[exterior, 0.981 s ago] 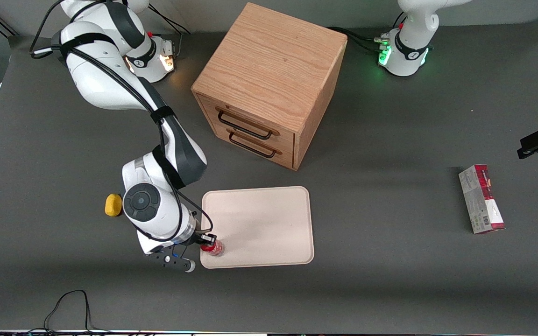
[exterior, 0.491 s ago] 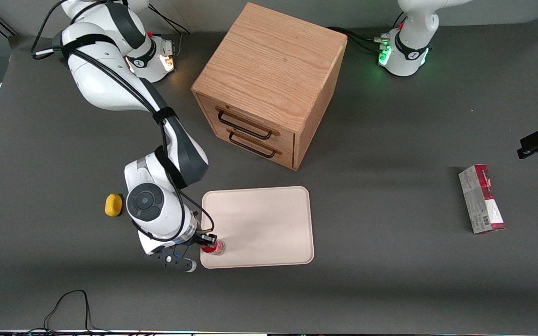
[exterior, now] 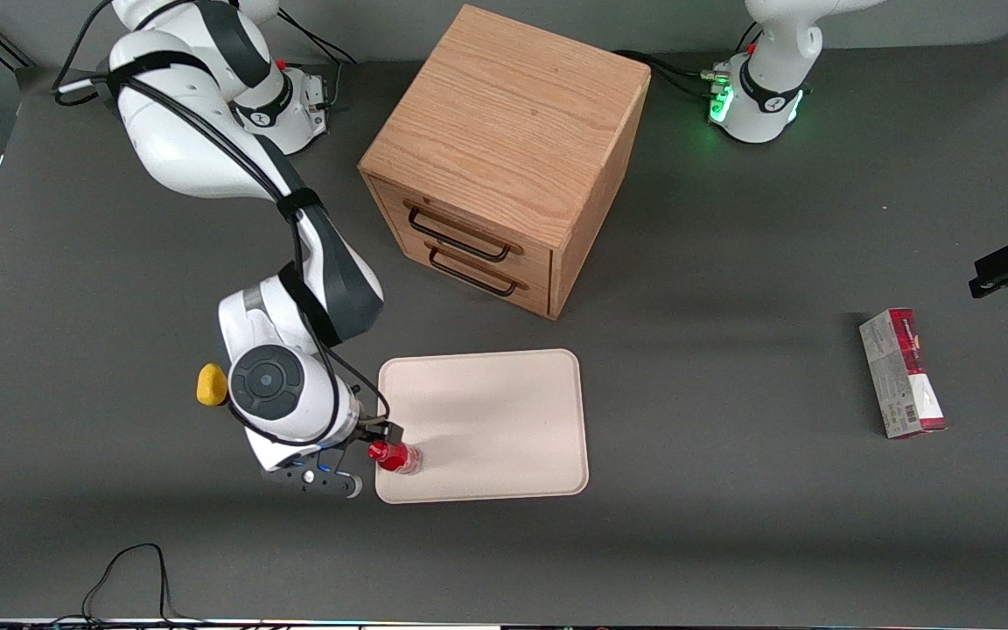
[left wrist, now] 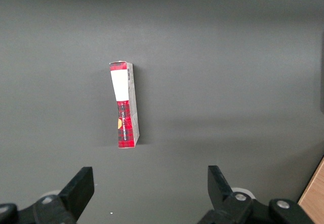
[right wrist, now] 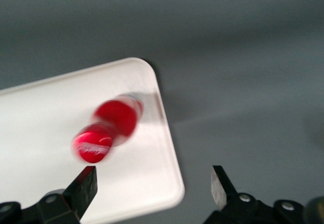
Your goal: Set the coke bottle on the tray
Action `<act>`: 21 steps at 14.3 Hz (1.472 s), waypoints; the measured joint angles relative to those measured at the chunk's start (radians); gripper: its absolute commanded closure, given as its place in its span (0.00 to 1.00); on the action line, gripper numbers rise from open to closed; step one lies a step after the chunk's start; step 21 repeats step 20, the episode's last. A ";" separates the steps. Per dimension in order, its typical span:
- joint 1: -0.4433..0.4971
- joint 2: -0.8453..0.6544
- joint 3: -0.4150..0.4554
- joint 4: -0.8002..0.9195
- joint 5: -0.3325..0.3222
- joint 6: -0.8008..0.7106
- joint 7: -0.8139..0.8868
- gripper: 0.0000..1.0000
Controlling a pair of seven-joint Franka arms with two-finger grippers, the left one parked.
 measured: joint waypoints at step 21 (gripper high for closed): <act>-0.321 -0.993 -0.127 -0.867 0.114 -0.163 -0.698 0.00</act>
